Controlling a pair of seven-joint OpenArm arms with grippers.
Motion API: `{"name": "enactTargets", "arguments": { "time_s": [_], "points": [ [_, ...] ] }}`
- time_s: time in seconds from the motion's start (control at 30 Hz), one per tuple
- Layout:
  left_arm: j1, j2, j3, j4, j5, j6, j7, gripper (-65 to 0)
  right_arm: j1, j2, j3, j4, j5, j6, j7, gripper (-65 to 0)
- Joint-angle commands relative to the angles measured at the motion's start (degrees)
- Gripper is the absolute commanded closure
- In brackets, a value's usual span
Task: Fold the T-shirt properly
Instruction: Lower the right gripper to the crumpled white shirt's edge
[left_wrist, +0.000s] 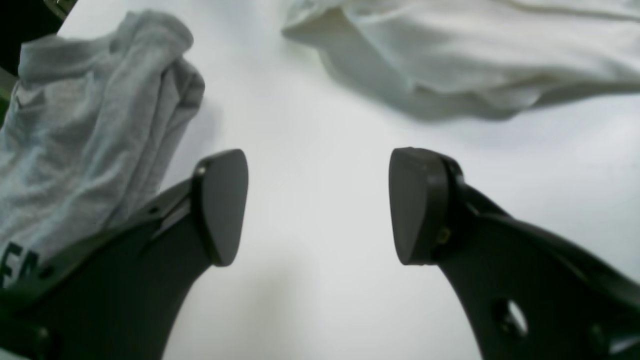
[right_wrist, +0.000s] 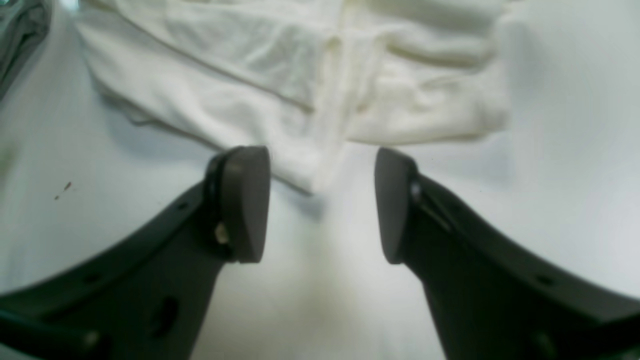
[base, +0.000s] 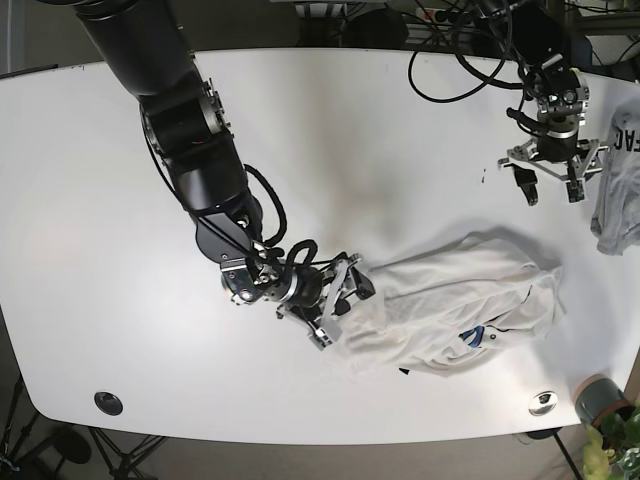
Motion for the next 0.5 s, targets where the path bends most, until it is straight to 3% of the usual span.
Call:
{"name": "enactTargets", "arguments": {
  "time_s": [0.0, 0.23, 0.47],
  "points": [
    [-0.4, -0.5, 0.0, 1.3, -0.4, 0.1, -1.6, -40.4, 2.0, -1.2, -0.7, -2.6, 0.8, 0.3, 3.7, -32.7],
    [1.1, 0.7, 0.0, 1.4, -0.5, 0.1, -1.6, -40.4, 2.7, -3.8, -3.8, -10.7, 0.8, 0.12, 10.2, -32.7],
    [1.6, 0.7, 0.0, 1.4, -0.5, 0.1, -1.6, -40.4, 2.7, -4.4, -4.3, -14.6, 0.8, -4.63, 15.7, -32.7]
  ]
}}
